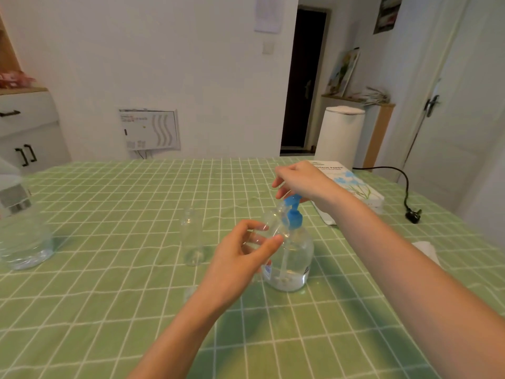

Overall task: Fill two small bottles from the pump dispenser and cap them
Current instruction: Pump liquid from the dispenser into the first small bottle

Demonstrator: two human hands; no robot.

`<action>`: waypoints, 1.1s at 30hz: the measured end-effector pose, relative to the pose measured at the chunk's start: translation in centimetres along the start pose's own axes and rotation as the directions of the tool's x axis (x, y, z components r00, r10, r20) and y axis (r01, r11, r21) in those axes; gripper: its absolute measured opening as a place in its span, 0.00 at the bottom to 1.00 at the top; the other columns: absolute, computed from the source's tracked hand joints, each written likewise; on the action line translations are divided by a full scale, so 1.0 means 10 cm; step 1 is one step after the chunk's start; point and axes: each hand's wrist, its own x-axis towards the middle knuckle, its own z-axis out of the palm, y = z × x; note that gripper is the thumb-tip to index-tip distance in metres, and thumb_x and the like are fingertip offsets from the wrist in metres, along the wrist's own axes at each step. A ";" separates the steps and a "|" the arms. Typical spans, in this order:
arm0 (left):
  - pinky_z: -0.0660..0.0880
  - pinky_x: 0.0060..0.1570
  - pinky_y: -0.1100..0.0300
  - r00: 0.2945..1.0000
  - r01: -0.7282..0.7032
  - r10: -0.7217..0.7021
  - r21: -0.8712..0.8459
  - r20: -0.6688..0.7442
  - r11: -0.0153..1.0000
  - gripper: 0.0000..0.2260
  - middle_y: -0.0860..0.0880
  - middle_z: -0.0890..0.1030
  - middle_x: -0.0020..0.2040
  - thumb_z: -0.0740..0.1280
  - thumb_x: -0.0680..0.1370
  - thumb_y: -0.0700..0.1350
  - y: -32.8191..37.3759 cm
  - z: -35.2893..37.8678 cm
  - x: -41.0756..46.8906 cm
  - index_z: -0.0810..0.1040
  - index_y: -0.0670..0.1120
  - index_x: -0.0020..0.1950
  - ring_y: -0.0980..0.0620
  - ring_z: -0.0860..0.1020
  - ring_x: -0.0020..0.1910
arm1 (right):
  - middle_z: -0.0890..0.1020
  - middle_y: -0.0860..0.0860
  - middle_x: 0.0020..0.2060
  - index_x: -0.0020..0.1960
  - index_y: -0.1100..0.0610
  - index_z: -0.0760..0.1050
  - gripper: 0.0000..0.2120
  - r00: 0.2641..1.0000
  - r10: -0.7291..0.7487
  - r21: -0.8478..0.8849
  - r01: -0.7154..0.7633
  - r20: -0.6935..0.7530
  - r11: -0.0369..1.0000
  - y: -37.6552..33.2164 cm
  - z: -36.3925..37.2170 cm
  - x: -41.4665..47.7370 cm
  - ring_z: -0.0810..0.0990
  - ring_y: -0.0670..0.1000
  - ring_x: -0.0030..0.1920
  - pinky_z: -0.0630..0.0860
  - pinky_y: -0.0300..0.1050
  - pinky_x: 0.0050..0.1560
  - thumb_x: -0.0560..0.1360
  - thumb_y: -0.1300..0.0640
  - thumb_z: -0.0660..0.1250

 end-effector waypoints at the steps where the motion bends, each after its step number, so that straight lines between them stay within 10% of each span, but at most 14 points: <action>1: 0.74 0.31 0.67 1.000 0.002 -0.002 0.003 -0.003 1.000 0.15 0.52 0.80 0.41 0.70 0.67 0.57 0.01 0.00 0.01 0.77 0.53 0.50 0.57 0.79 0.34 | 0.81 0.51 0.34 0.46 0.58 0.78 0.16 1.000 0.012 -0.029 -0.011 0.021 1.000 -0.02 0.02 0.02 0.76 0.46 0.32 0.69 0.40 0.31 0.79 0.53 0.55; 33: 0.75 0.30 0.66 1.000 0.008 -0.008 -0.093 -0.002 0.996 0.19 0.42 0.82 0.43 0.69 0.62 0.58 -0.03 0.02 0.03 0.80 0.51 0.50 0.57 0.78 0.29 | 0.83 0.58 0.49 0.47 0.60 0.80 0.27 0.990 0.080 -0.301 -0.041 0.119 0.953 0.15 0.24 0.31 0.78 0.56 0.47 0.68 0.43 0.37 0.81 0.43 0.49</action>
